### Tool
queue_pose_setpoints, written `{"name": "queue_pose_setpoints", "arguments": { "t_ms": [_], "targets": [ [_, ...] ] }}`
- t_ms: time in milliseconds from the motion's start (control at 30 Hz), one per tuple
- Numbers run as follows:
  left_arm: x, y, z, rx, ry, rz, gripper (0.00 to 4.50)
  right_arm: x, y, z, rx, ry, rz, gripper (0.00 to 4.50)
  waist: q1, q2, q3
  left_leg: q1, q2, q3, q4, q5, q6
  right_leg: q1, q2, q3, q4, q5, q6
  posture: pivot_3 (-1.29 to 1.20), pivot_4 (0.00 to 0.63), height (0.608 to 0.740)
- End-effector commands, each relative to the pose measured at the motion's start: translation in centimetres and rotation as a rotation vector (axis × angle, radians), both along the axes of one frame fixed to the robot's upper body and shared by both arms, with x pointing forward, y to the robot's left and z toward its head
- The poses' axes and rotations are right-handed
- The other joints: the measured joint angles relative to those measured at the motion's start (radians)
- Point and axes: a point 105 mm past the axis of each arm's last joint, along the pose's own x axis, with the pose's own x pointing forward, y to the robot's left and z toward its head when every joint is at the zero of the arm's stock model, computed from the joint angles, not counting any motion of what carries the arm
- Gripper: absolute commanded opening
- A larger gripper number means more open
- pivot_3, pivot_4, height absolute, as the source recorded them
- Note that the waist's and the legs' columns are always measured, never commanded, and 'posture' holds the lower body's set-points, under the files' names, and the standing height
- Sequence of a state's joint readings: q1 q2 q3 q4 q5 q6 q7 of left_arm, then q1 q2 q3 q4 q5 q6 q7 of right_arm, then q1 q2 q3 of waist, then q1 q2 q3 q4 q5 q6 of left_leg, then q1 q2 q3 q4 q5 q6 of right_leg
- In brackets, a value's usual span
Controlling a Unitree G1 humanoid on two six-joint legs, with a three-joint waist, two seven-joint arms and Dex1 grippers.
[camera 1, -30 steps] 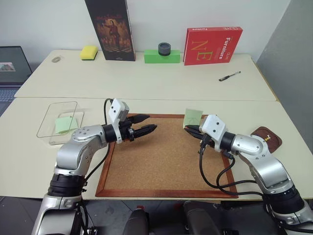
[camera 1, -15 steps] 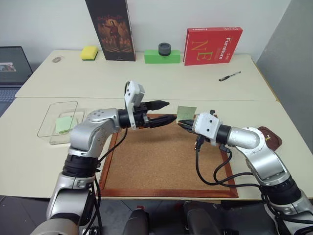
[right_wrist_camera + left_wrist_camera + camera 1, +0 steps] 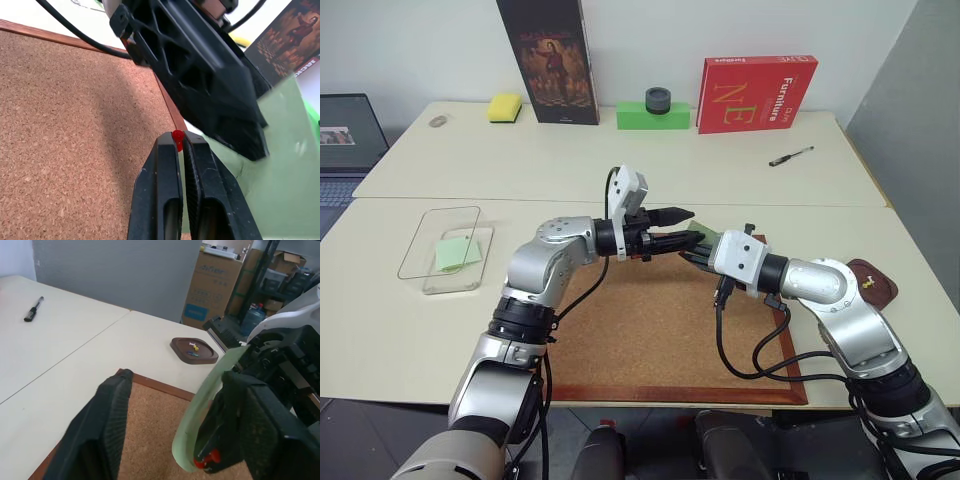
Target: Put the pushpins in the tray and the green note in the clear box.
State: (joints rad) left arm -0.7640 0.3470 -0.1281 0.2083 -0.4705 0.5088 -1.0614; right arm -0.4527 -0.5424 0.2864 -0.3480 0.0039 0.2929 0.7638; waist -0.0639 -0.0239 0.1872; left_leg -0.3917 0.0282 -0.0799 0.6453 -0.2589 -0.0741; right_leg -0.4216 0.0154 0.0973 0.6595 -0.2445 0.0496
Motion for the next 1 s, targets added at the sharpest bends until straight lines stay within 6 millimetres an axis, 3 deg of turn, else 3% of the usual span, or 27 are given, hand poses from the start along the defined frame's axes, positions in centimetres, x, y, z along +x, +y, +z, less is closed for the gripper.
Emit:
{"name": "queue_pose_setpoints", "arguments": {
  "t_ms": [33,400,1000],
  "targets": [
    [-0.3,-0.8,0.4,0.033,-0.061,-0.057,2.15,-0.5,0.7,1.4,0.013,-0.060,0.037,0.00,0.000,0.000,0.000,0.000,0.000,0.000,0.000,0.000,0.000,0.000,0.000,0.000,0.000,0.000,0.000,0.00,0.150,0.740],
    [-0.3,-0.8,-0.2,0.066,-0.086,-0.107,0.07,-0.6,0.6,1.4,0.011,-0.063,0.033,0.00,0.002,0.000,0.000,0.000,0.000,0.000,0.000,0.000,0.000,0.000,0.000,0.000,0.001,0.000,0.000,0.00,0.150,0.740],
    [2.9,0.4,-0.3,0.057,-0.202,0.123,0.01,-1.0,0.3,2.8,0.046,-0.136,0.022,0.00,0.006,0.000,0.000,0.001,0.000,0.000,0.001,0.000,0.000,0.000,0.000,0.000,0.003,0.000,0.000,0.00,0.150,0.740]
  ]
}}
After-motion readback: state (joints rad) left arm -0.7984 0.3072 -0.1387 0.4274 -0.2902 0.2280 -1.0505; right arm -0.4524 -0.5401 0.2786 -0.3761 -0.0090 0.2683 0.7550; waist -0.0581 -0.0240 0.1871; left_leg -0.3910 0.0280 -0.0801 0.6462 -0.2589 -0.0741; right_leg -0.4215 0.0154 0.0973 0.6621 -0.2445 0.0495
